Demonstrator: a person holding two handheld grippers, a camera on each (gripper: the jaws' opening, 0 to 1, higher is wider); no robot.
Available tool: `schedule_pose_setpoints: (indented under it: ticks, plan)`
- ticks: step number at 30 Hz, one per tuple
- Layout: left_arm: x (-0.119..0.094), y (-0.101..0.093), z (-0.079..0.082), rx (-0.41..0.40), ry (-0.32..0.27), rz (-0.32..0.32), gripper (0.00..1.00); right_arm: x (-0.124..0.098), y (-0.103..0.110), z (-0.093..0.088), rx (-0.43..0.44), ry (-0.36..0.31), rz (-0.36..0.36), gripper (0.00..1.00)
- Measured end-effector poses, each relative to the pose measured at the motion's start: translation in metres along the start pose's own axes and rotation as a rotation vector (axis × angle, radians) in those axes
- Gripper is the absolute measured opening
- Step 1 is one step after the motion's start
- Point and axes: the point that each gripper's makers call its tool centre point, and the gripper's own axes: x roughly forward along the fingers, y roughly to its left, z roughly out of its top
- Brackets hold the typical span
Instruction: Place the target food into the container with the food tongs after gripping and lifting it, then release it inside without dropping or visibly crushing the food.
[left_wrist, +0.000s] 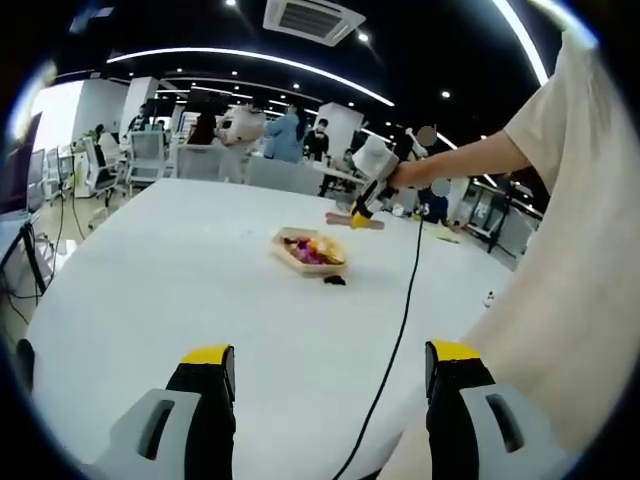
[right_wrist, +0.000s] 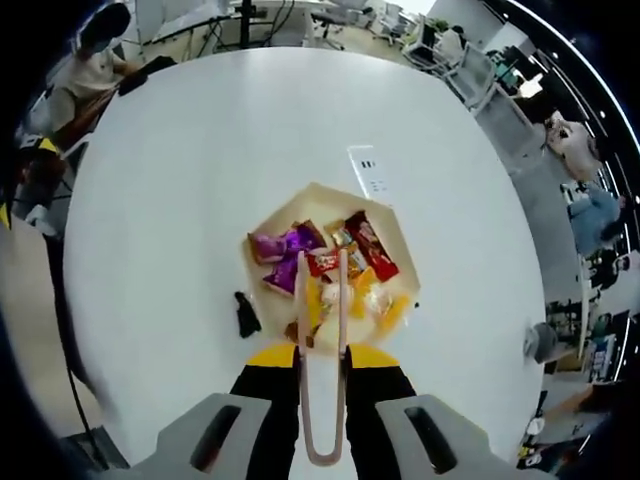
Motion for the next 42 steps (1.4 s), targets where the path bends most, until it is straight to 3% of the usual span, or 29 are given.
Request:
schedule_pose_setpoints:
  ticks: [21,36,42]
  plan:
    - [0.001,-0.005,-0.001,0.001,0.002,-0.003,0.77,0.020,0.061,-0.030,-0.061,0.067,0.104,0.16]
    - [0.002,-0.007,-0.002,-0.002,0.005,-0.004,0.77,0.031,0.081,-0.042,-0.088,0.107,0.153,0.16]
    - [0.001,-0.005,-0.003,-0.007,0.003,0.004,0.77,0.041,0.084,-0.055,-0.110,0.164,0.171,0.16]
